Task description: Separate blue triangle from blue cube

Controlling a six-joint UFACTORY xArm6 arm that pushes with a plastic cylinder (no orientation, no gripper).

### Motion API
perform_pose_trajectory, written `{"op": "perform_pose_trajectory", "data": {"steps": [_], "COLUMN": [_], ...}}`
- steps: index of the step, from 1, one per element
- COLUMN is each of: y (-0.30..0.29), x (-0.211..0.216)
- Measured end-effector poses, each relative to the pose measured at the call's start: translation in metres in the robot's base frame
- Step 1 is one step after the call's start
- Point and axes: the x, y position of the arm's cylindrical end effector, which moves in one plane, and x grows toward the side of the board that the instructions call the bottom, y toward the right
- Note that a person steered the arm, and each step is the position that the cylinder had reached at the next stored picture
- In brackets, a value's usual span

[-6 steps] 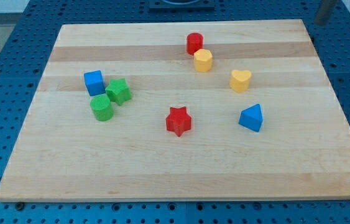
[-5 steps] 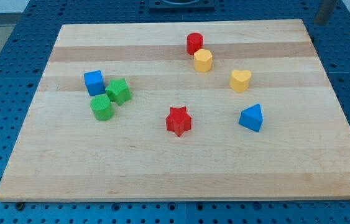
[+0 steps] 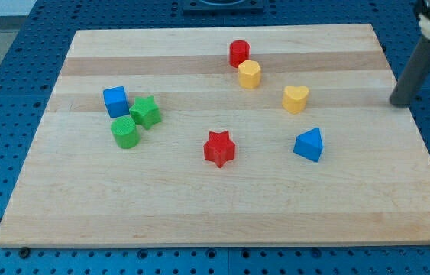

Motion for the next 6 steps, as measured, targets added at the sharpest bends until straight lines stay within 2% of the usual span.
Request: {"op": "perform_pose_trajectory", "data": {"steps": [1,2,4,6], "y": [-0.025,-0.058,-0.14,-0.177], "x": [0.051,0.083,0.084,0.066]}}
